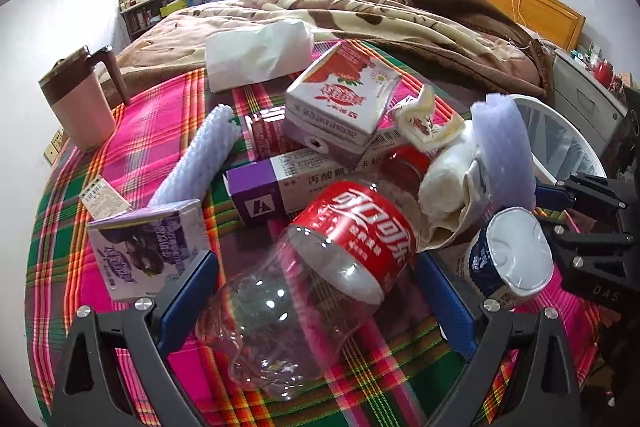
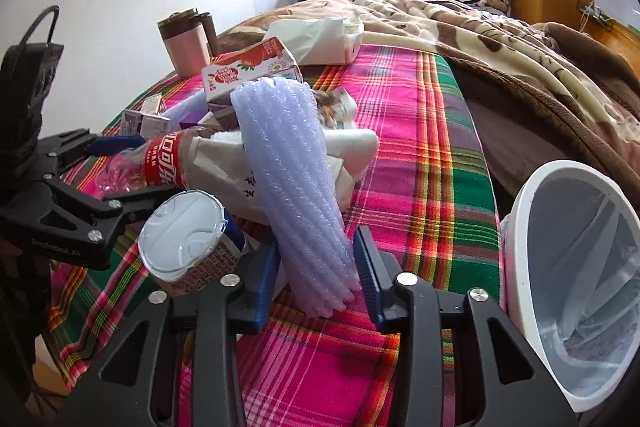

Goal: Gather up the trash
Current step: 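Close the right gripper on the white foam roll while the left gripper approaches the trash, then grasp the clear Coca-Cola bottle with the left gripper while the right holds the foam roll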

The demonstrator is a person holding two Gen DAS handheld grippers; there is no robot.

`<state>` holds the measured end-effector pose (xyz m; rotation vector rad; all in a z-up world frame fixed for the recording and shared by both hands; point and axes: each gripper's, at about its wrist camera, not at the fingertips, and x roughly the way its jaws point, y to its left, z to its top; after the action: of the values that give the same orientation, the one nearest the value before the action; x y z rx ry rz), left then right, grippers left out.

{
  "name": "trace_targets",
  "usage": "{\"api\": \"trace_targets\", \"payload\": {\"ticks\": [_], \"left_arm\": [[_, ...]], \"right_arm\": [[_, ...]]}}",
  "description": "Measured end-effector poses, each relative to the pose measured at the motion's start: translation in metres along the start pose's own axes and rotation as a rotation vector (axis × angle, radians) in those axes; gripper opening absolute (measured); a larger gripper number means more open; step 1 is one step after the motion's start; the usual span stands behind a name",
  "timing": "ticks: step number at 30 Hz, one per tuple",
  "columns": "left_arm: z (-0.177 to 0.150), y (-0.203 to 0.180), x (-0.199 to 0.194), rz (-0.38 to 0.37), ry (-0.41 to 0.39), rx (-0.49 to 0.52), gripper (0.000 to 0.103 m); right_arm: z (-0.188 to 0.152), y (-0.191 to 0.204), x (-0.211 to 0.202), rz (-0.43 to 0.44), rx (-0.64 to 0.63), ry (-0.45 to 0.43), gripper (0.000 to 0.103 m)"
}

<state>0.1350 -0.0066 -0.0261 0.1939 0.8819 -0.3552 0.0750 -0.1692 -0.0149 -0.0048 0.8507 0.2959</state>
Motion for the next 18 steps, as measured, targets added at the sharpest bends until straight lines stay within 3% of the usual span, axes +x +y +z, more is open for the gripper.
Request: {"api": "trace_targets", "payload": {"ticks": [4,18], "left_arm": [[0.0,0.001,0.003,-0.028,-0.003,-0.019,0.096],[-0.009,0.005,-0.012,-0.052,-0.03,-0.079,0.077]], "right_arm": [[0.0,-0.003,-0.001,0.0,0.023,-0.017,0.029],[0.001,-0.004,-0.005,0.015,0.073,-0.058,0.028]]}}
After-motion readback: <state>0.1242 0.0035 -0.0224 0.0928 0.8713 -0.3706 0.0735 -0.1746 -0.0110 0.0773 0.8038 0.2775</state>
